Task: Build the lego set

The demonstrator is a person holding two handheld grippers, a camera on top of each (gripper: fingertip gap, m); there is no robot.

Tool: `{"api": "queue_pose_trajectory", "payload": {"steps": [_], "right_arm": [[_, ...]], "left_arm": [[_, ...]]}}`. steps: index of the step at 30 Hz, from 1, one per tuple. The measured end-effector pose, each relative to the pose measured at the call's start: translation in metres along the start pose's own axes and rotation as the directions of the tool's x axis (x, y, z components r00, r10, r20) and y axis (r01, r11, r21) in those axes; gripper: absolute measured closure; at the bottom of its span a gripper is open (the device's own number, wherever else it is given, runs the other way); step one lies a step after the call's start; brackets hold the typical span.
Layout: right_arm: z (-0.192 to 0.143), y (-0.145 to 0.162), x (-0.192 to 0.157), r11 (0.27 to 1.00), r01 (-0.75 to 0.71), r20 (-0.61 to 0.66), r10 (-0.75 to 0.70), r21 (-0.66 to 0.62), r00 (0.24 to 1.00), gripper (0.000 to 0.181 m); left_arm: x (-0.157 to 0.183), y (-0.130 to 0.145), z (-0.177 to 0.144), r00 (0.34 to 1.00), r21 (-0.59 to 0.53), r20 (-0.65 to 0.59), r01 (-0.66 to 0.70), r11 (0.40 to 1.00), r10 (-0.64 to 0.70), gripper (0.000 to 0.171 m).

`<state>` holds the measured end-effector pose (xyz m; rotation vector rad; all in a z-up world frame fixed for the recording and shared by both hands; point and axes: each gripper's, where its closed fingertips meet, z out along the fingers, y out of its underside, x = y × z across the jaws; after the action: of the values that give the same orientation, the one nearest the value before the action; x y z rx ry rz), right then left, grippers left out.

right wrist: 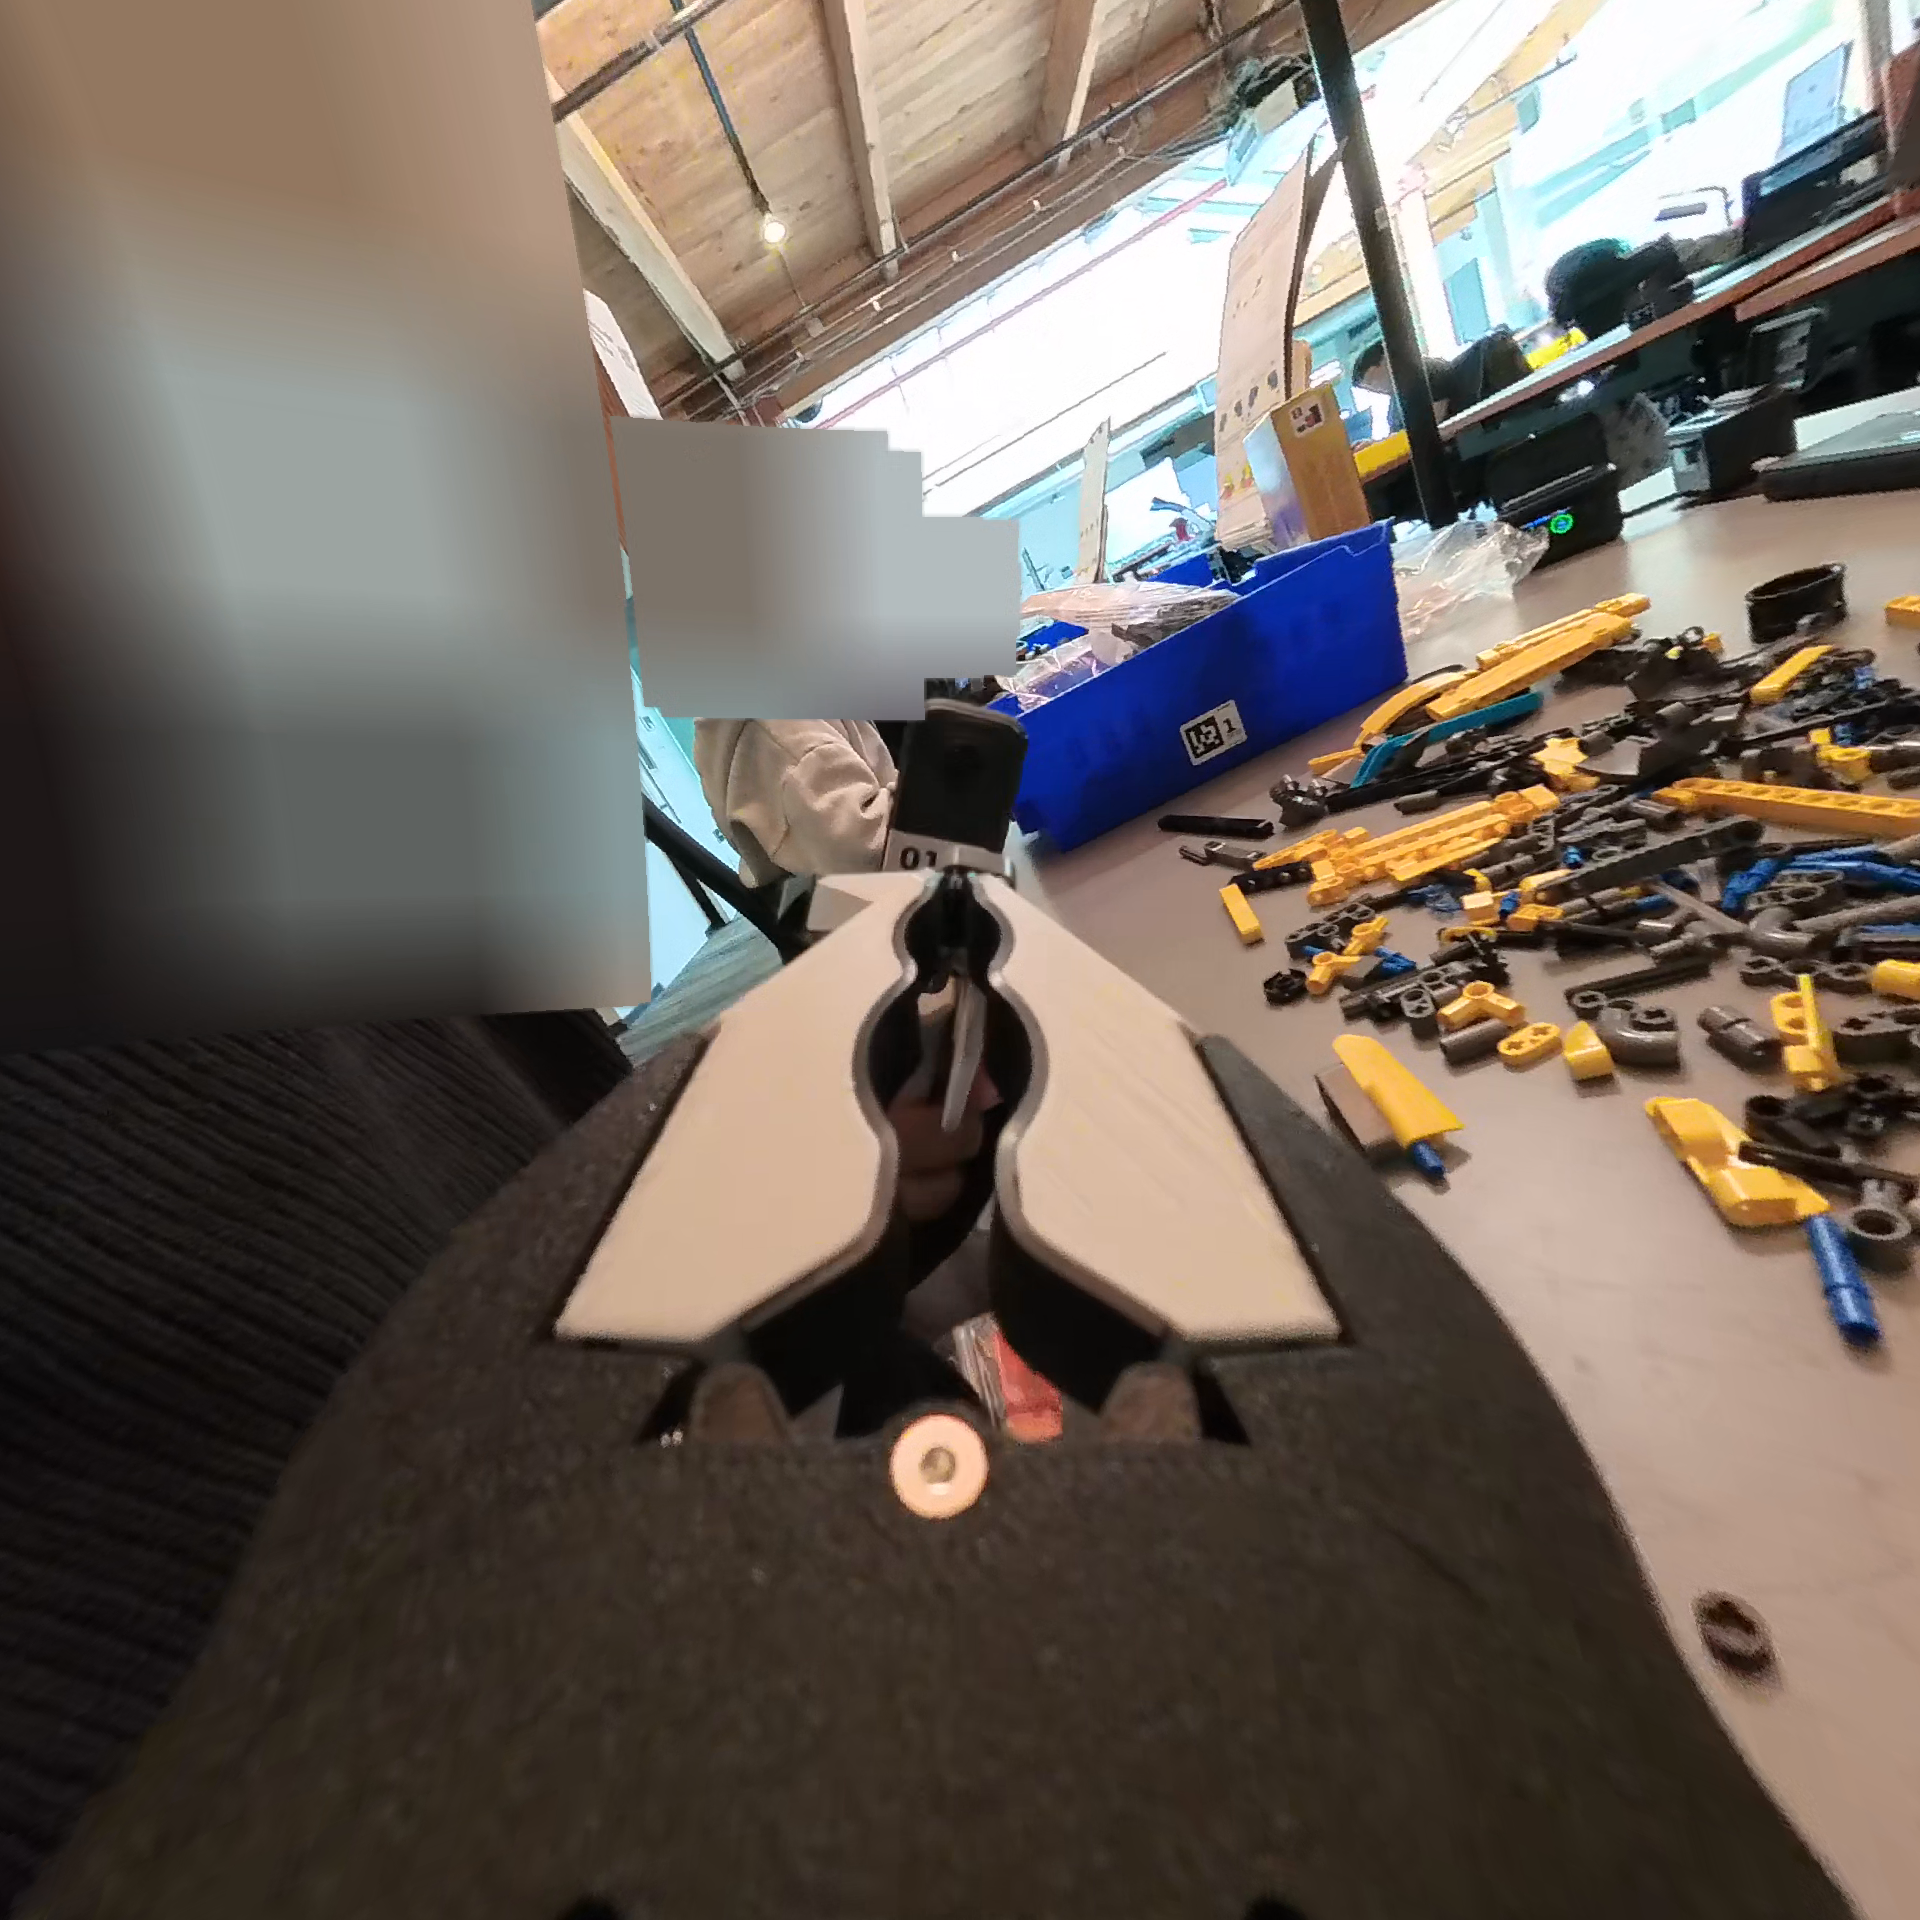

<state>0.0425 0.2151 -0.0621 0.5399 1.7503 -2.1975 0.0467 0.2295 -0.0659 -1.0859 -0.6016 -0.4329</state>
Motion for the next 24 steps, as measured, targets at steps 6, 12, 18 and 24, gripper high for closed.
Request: {"api": "queue_pose_trajectory", "payload": {"steps": [6, 12, 18, 24], "right_arm": [[-0.002, -0.001, 0.0, 1.0, 0.004, -0.015, -0.004, -0.021, 1.0, 0.181], [-0.004, -0.003, 0.002, 0.997, -0.073, 0.011, 0.073, 0.009, 0.997, 0.181], [-0.005, 0.0, 0.006, 0.966, 0.228, -0.18, -0.247, -0.119, 0.952, 0.181], [-0.074, -0.043, 0.035, 0.975, -0.072, -0.163, 0.108, 0.212, 0.981, 0.18]], "left_arm": [[0.001, -0.001, 0.002, 1.0, 0.005, 0.015, 0.006, 1.0, -0.006, 0.167], [-0.002, -0.003, 0.002, 0.998, 0.027, 0.033, 0.055, 0.998, -0.056, 0.168], [-0.004, -0.003, 0.001, 0.987, 0.07, 0.017, 0.156, 0.985, -0.157, 0.168], [-0.016, -0.065, -0.069, 0.983, 0.288, 0.176, -0.003, 0.958, -0.05, 0.166]]}}
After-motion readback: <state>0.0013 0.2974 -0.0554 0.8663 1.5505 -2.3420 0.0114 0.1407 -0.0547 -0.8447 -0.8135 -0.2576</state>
